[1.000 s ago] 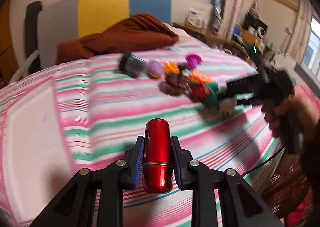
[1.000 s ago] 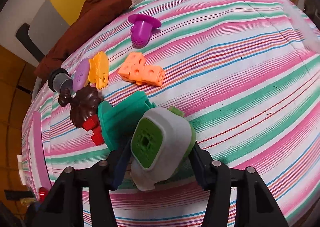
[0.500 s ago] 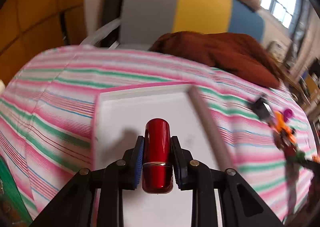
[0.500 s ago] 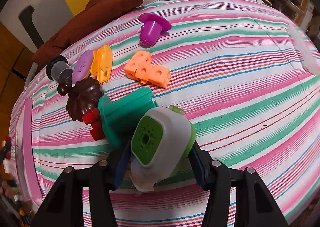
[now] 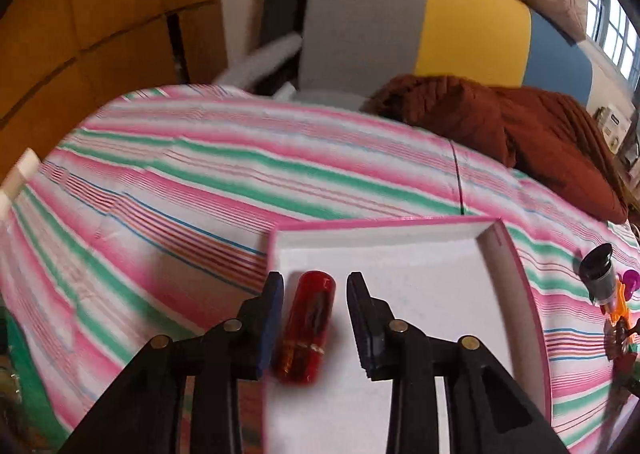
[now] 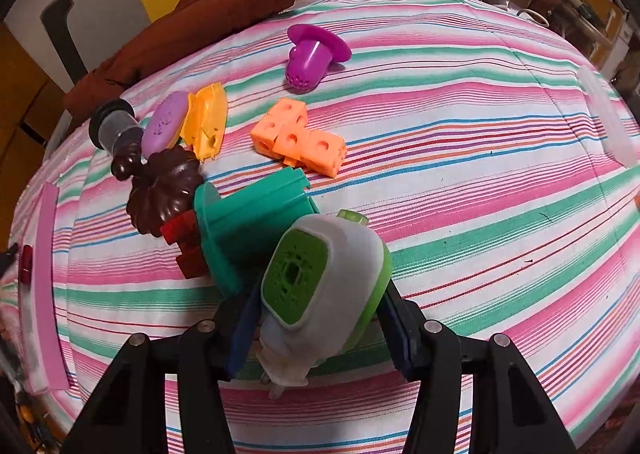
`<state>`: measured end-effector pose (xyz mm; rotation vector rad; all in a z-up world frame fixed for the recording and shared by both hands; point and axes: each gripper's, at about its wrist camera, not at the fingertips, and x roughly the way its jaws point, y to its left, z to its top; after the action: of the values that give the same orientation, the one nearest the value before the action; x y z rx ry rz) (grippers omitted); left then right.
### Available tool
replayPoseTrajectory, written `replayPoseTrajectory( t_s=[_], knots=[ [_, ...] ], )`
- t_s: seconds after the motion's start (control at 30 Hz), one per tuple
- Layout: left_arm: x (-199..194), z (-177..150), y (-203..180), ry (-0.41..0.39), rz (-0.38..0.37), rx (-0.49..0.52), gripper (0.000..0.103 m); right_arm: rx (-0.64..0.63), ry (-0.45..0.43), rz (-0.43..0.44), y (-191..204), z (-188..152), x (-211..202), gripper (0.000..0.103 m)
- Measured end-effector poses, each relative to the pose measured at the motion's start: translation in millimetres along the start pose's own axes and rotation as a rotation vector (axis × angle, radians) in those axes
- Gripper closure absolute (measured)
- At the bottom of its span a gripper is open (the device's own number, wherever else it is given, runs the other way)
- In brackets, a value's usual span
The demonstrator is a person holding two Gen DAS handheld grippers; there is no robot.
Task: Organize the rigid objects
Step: 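Carry the red cylinder into the white tray and open the left gripper, then carry the white-green plug device into the tray beside the red cylinder, release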
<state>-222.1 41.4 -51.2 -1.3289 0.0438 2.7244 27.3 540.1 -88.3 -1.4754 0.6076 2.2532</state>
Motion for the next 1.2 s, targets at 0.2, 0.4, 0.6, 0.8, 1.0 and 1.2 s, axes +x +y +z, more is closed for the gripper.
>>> replayPoseTrajectory(
  t_s=[0.2, 0.4, 0.6, 0.8, 1.0, 1.2],
  knots=[
    [-56.7, -33.4, 1.1, -0.082, -0.021, 0.029, 0.071, -0.028, -0.007, -0.037, 4.4, -2.4, -1.9, 0.047],
    [-96.5, -84.8, -15.7, -0.074, -0.07, 0.043, 0.071, -0.033, -0.025, -0.073, 4.3, -4.2, -7.6, 0.047],
    [-121.7, -118.8, -33.0, -0.063, -0.081, 0.076, 0.071, 0.027, -0.11, -0.07, -8.8, -3.1, -27.8, 0.047],
    [-135.5, -128.8, -39.7, -0.071, -0.081, 0.112, 0.071, -0.016, -0.299, 0.022, 16.2, 4.0, -59.5, 0.047],
    [-142.6, -133.2, -35.6, -0.076, -0.089, 0.114, 0.071, -0.175, -0.308, 0.156, 79.1, -15.8, -84.5, 0.047],
    [-144.1, -136.1, -22.2, -0.072, -0.094, 0.078, 0.071, -0.404, -0.247, 0.302, 188.7, -38.7, -88.9, 0.047]
  ],
)
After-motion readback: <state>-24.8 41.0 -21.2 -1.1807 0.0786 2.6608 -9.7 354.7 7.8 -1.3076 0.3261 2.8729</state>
